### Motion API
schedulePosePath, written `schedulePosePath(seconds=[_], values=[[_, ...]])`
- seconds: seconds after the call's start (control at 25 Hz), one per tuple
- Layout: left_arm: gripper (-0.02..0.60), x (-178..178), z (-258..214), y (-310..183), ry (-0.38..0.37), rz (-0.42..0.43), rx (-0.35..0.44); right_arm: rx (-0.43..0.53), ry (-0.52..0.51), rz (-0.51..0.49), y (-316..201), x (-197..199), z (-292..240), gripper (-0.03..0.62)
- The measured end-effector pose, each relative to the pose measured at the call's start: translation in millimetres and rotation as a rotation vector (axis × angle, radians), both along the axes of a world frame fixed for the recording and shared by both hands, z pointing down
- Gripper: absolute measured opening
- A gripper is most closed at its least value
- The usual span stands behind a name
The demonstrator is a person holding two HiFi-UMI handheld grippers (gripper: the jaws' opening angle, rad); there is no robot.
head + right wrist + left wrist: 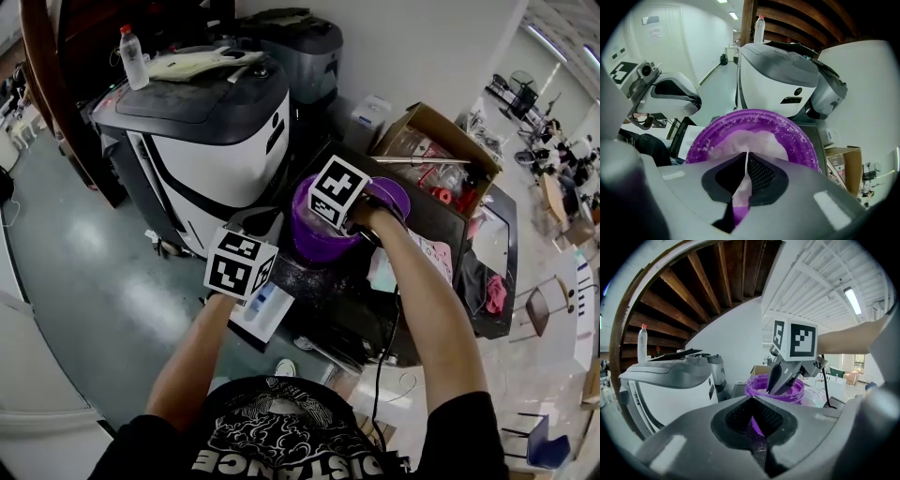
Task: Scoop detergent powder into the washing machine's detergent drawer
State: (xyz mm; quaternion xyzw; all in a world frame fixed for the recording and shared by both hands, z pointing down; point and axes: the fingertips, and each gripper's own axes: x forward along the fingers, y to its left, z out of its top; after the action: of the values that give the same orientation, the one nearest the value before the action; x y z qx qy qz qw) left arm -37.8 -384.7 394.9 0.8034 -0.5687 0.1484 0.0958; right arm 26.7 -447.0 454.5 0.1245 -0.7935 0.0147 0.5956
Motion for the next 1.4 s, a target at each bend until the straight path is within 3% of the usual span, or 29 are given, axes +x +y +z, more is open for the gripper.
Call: schedulePosePath(seconds=[0.8, 1.4], values=[[0.002, -5.8, -2.4, 15.4, 0.003, 0.029, -0.001, -0.112, -0.099, 0.165, 11.6, 0.3, -10.5, 0.037], [0.002, 3.6, -5.8, 19.4, 0.020, 0.091, 0.005, -0.239, -0.322, 0.441, 13.0, 6.3, -31.6, 0.037]])
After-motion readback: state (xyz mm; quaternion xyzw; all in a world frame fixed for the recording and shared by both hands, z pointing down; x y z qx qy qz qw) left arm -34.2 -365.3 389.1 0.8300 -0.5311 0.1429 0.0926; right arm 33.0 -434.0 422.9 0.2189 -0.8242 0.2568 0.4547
